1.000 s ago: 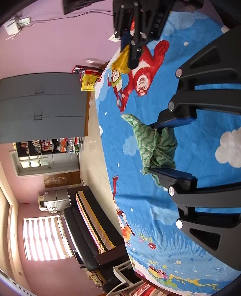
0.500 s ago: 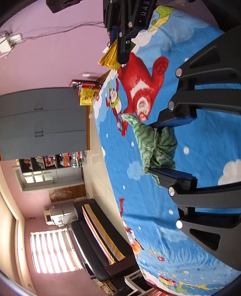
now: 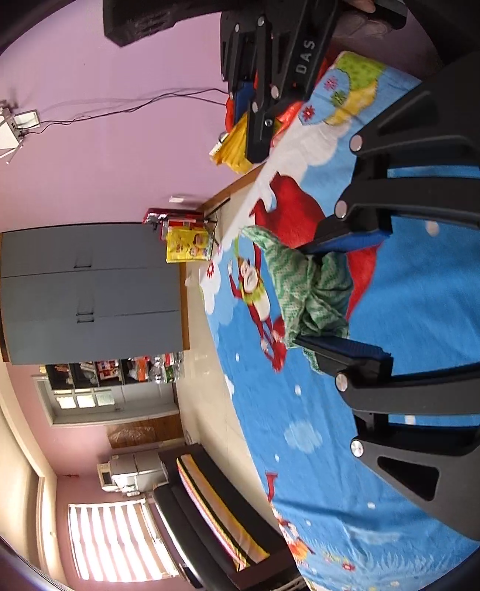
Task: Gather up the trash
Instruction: 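Carry the yellow wrapper and green cloth over the red bin and open both tools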
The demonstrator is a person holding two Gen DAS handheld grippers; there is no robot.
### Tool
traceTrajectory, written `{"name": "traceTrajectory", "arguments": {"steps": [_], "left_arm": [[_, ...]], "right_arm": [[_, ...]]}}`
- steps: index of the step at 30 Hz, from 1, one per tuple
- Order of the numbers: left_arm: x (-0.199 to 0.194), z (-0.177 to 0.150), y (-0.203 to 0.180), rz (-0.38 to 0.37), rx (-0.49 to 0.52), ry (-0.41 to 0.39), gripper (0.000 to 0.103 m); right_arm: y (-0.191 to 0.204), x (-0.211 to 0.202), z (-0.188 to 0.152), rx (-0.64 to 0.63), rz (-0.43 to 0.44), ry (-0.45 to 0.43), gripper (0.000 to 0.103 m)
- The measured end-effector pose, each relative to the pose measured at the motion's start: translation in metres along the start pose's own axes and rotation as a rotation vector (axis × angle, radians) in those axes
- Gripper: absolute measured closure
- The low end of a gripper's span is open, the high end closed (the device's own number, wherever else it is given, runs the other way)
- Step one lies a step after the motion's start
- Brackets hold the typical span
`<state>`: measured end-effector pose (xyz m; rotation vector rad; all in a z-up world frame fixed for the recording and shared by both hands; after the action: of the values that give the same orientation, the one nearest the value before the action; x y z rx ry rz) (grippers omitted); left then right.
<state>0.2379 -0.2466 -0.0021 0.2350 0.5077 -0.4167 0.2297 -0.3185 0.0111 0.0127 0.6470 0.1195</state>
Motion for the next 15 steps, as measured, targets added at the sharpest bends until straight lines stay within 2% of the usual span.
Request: {"name": "traceTrajectory", "arguments": {"steps": [8, 15], "left_arm": [[0.028, 0.014, -0.052, -0.054, 0.046, 0.006, 0.062], [0.046, 0.024, -0.113, -0.152, 0.069, 0.014, 0.062]], "right_arm": [[-0.064, -0.015, -0.02, 0.074, -0.116, -0.007, 0.079], [-0.122, -0.032, -0.043, 0.169, -0.216, -0.009, 0.079]]}}
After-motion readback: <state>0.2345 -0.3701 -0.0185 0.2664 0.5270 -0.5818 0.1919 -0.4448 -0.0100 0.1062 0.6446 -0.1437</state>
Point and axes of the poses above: each gripper's, at about its wrist camera, not at the fingertips, and x roughly the way its jaws point, y to its left, z to its top, the point moved 8 cm from there along x, roughly the way its jaws point, and after that the axes turned 5 degrees about z, right-handed, at the moved point
